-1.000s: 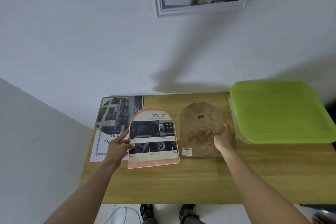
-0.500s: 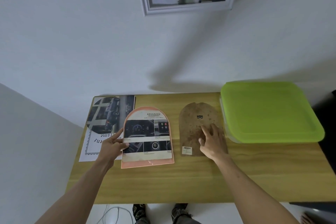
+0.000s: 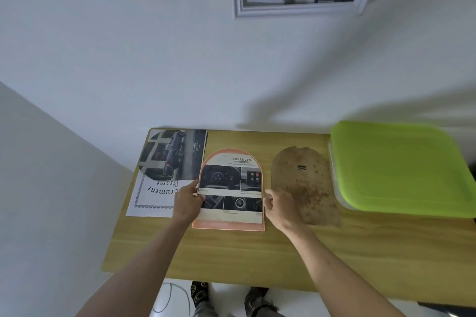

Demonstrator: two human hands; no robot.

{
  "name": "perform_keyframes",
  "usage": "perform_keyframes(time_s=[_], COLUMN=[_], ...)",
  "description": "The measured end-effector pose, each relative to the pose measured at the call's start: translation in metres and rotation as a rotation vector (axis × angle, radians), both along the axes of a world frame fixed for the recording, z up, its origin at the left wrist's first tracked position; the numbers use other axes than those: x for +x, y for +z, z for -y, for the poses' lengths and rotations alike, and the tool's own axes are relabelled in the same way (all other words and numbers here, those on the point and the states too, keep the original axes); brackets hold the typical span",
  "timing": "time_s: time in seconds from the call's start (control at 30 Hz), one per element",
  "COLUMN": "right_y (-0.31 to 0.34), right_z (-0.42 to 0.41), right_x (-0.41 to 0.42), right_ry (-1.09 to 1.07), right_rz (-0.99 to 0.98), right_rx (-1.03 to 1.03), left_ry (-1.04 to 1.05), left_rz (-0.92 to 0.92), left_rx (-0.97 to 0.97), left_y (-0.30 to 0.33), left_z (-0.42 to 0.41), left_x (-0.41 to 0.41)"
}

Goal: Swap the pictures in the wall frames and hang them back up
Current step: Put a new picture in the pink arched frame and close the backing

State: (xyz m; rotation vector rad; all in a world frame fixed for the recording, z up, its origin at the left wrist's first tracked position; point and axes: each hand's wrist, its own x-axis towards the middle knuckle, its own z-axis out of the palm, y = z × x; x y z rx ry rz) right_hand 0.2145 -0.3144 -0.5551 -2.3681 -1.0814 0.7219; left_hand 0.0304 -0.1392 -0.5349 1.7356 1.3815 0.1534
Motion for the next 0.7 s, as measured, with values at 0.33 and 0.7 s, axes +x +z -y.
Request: perform_keyframes(time_s=[0.33,0.7], right_y=[0.005,-0.002], right_z=[-0.013,-0.041], right_x=[-0.03,-0.048], right_ry=[-0.051,-0.18], right_rz=[0.01,-0.078], right_rx=[-0.018,-0.236], left_ry=[-0.108,-0.173], left_rz=[-0.286,-0.342], left_rx=[0.196,0.171], left_y=[-0.014,-0.027], left_z=[0.02,0.021], left_x=[0.007,0.009])
